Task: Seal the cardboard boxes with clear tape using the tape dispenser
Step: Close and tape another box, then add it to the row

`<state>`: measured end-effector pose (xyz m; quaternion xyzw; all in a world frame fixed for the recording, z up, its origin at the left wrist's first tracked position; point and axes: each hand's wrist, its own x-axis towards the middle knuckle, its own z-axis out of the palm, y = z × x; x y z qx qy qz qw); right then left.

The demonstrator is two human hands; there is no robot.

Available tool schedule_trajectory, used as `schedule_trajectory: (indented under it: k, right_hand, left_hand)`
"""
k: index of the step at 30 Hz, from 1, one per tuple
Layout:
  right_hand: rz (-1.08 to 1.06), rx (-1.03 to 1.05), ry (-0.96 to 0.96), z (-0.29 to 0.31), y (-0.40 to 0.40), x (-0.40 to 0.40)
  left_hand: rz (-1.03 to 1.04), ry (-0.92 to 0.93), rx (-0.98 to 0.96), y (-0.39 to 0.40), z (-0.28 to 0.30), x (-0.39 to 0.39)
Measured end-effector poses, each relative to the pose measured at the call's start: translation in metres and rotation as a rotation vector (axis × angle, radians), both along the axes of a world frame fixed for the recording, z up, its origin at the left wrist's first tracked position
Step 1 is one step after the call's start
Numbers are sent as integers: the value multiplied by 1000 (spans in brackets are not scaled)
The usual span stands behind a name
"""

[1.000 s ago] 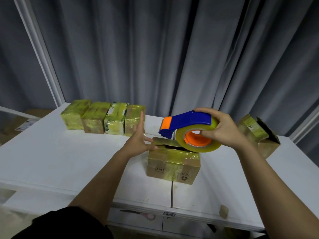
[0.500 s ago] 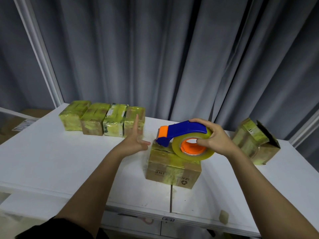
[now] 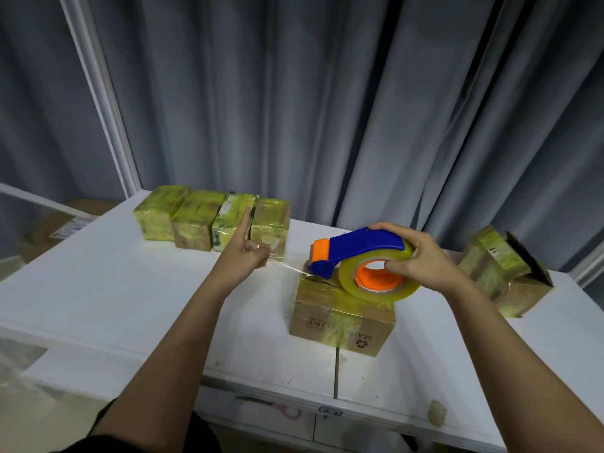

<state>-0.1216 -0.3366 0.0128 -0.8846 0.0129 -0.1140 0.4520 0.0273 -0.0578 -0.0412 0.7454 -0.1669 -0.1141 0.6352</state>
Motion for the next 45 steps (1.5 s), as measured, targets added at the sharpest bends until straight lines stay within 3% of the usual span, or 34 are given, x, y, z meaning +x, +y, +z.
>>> schedule_trajectory:
  k: [21,45]
  right_hand:
    - [-134,-27,-112,-15,3,-9]
    - [-179,66,-118,-20,1,-13]
  left_hand:
    - [-12,356,-130,-39,-68,-12]
    - [30,426,-150,-54,-66,-14]
